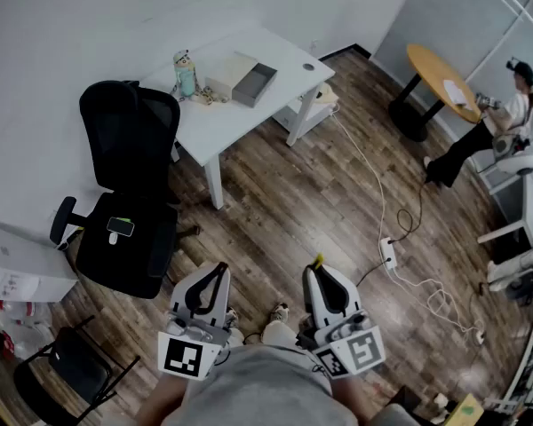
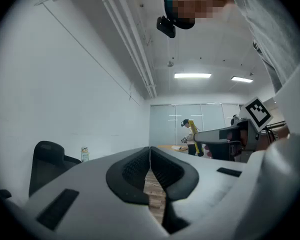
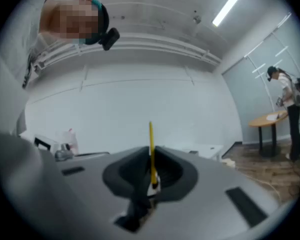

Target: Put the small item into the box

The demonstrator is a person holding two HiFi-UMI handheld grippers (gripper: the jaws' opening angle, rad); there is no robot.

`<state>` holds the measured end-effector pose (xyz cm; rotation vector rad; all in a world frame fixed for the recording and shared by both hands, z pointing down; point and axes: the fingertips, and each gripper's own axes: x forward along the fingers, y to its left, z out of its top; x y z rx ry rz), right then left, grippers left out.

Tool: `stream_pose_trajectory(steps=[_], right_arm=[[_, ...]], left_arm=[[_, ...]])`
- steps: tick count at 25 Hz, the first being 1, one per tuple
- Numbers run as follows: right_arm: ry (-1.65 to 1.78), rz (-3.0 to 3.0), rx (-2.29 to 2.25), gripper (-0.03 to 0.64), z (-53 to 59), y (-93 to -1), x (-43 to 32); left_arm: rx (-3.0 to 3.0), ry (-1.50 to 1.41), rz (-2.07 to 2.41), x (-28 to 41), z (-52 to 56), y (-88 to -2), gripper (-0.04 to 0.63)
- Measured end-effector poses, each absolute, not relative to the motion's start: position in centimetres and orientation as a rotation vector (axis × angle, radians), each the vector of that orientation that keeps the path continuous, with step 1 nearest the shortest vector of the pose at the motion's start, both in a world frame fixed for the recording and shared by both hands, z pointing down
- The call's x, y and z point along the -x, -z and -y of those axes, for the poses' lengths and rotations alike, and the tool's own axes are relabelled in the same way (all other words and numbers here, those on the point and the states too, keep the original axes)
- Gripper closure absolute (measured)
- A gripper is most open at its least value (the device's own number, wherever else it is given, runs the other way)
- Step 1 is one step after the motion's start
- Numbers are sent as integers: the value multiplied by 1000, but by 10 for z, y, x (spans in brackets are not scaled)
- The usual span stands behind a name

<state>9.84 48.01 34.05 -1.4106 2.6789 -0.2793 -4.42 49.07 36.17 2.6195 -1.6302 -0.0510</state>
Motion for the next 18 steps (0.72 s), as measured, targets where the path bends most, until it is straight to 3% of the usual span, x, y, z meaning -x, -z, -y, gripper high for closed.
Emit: stream_pose_trajectory(steps=[18], right_arm=[[251,-2703,1342,558,-476,-336,-198]], left_arm=[[-2663,35,1629,-75,-481,-351,560]])
